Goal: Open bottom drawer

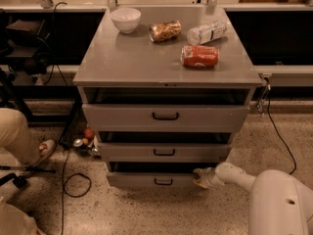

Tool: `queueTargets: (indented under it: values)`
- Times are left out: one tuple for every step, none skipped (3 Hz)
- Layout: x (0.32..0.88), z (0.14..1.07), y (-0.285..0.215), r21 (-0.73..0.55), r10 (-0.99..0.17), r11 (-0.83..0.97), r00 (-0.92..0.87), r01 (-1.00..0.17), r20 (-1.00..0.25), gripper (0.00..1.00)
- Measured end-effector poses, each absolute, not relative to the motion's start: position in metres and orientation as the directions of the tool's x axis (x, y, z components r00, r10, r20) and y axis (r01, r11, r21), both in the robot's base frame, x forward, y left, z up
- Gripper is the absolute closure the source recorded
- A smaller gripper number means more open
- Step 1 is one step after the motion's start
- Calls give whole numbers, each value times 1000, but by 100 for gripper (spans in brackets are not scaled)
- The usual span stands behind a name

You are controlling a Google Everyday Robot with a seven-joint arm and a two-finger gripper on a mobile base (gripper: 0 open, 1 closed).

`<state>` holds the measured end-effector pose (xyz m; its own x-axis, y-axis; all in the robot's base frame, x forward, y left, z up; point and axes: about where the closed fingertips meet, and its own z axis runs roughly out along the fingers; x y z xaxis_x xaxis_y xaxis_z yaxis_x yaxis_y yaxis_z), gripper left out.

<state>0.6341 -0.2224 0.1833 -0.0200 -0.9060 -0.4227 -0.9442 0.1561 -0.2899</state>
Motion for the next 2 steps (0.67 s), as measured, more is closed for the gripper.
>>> queueTargets:
  values:
    - [634,183,-222,-290,-906,156,-20,-944,-423,57]
    - [634,183,-222,-290,-906,156,-20,-944,-423,33]
